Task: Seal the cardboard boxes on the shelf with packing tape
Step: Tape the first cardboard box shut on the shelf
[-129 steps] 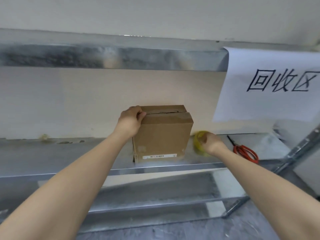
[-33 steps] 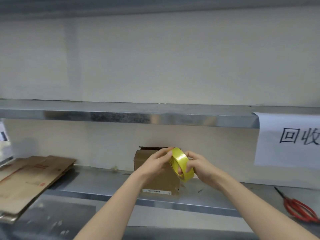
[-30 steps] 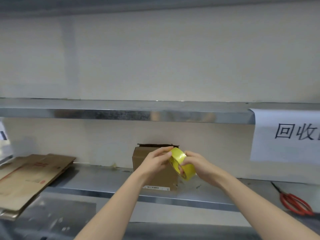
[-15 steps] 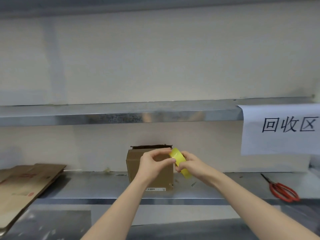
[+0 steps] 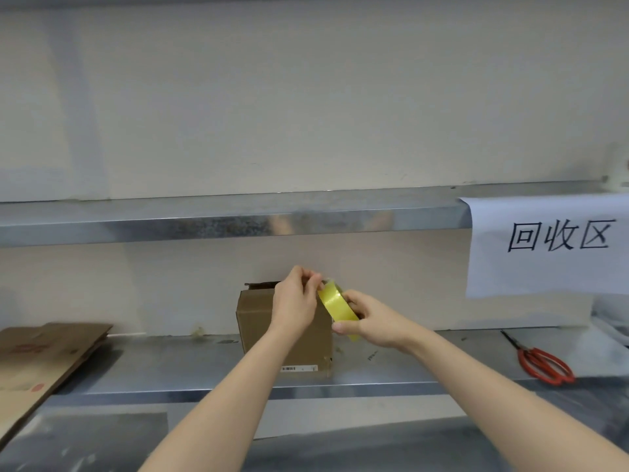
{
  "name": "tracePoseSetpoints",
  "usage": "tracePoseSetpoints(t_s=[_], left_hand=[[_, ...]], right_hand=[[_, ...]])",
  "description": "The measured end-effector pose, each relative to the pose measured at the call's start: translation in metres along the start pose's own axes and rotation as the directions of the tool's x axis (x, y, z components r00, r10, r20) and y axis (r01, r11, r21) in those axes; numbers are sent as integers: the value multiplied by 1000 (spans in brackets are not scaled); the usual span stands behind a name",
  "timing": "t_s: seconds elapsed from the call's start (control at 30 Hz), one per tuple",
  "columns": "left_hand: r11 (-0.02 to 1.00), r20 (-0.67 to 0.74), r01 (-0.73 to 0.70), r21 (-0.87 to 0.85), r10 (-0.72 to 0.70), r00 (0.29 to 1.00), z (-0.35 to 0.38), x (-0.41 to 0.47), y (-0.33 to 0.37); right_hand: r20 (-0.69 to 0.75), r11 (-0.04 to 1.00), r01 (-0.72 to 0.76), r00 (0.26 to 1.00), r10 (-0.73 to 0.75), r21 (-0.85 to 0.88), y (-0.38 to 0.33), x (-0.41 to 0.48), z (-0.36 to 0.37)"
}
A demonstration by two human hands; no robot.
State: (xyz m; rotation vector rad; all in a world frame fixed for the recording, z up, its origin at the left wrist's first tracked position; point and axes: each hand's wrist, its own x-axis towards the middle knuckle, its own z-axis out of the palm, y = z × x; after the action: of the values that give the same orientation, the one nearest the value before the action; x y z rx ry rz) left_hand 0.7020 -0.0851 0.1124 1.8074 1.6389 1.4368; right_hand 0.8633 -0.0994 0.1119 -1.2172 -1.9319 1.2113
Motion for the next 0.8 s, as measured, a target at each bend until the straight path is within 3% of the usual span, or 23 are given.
tracePoseSetpoints(t_s=[0.07, 0.17, 0.23, 0.27, 0.33, 0.4, 0.47, 0.57, 0.7, 0.8], left_hand=[[995, 26, 66, -77, -64, 998, 1, 1, -1], [952, 68, 136, -275, -122, 990, 2, 2, 1], [910, 85, 169, -379, -148, 985, 1, 2, 4], [897, 92, 182, -403, -158, 983, 1, 1, 6], [867, 97, 193, -459, -167, 981, 0, -2, 10], [836, 105, 200, -512, -171, 980, 0, -5, 13], [827, 127, 209, -522, -167, 978, -2, -6, 14], [813, 189, 240, -531, -163, 968, -7, -9, 13], [674, 298, 411, -614, -284, 911, -6, -16, 9], [641, 298, 461, -614, -353, 887, -4, -21, 6]], right_hand=[[-14, 995, 28, 999, -30, -93, 3, 0, -4], [-193, 989, -18, 981, -11, -144, 6, 0, -8], [-299, 986, -119, 942, 149, 116, 2, -4, -4], [-276, 923, -177, 920, 278, 342, 1, -4, -1], [-70, 660, -292, 883, 463, 693, 0, -3, 2], [110, 459, -356, 870, 480, 814, -1, -4, 2], [118, 393, -323, 878, 463, 861, 2, -1, 3], [-13, 439, -234, 871, 492, 868, 2, 4, 2], [-277, 680, -110, 858, 434, 724, 10, 5, -1], [-379, 809, -36, 870, 315, 587, 12, 3, 0]])
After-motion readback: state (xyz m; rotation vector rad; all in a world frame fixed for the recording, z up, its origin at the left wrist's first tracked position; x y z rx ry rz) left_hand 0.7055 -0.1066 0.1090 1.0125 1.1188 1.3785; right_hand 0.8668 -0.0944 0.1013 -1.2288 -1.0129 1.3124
